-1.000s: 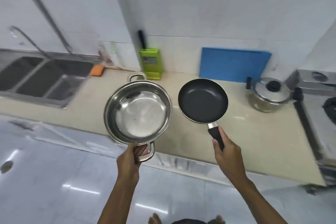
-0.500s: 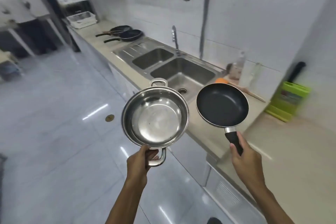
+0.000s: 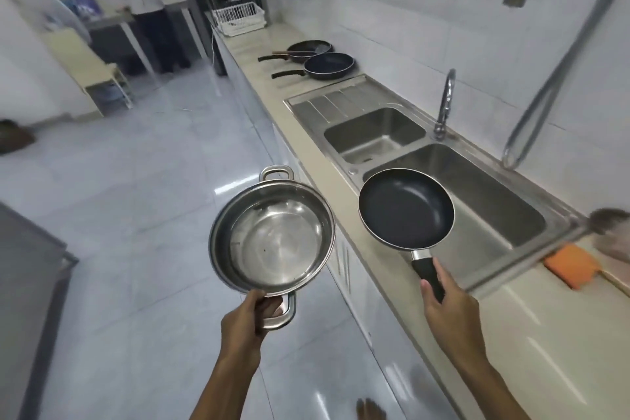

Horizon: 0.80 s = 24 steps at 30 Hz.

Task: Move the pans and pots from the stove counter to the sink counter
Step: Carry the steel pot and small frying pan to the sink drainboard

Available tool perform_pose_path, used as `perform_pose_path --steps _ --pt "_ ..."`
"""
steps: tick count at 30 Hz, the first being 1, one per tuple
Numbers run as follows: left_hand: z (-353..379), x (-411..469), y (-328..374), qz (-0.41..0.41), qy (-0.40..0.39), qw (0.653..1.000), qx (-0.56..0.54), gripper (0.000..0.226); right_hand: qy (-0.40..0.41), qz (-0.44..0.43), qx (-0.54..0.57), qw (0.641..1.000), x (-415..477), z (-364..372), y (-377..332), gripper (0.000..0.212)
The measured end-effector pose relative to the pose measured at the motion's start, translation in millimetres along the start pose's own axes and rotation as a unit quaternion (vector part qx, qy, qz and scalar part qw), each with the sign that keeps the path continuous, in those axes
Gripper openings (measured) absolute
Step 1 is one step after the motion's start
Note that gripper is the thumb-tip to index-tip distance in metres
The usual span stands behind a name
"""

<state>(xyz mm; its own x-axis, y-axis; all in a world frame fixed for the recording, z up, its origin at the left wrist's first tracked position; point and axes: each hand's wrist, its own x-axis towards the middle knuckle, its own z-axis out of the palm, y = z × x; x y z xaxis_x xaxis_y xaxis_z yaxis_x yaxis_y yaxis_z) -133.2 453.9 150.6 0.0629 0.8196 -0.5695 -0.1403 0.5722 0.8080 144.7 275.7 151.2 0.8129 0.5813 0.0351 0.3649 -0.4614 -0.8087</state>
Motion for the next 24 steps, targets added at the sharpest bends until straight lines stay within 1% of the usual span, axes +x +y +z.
perform_pose_path --steps 7,12,16,18,20,24 --pt "51.9 108.2 71.6 -0.009 -0.004 1.000 0.008 0.025 -0.028 0.003 -0.016 0.999 132.9 75.6 -46.2 0.053" --pt "92.3 213.6 124.9 -0.013 -0.017 0.999 0.033 0.022 -0.025 0.017 -0.021 0.999 228.5 142.8 -77.7 0.051" --pt "134.5 312.4 178.7 -0.021 -0.062 0.996 0.054 0.025 0.006 0.027 -0.016 0.999 301.5 204.3 -109.0 0.050" --pt "156.4 356.7 207.7 -0.029 -0.074 0.994 0.075 0.028 0.015 0.051 -0.020 0.998 333.6 228.1 -129.0 0.049" --pt "177.9 404.9 237.2 -0.039 -0.100 0.989 0.099 0.031 0.033 0.058 -0.009 0.998 366.7 252.6 -148.1 0.049" --pt "226.9 484.2 284.9 -0.046 -0.130 0.981 0.135 0.029 0.039 0.086 -0.005 0.996 429.8 287.8 -172.0 0.049"
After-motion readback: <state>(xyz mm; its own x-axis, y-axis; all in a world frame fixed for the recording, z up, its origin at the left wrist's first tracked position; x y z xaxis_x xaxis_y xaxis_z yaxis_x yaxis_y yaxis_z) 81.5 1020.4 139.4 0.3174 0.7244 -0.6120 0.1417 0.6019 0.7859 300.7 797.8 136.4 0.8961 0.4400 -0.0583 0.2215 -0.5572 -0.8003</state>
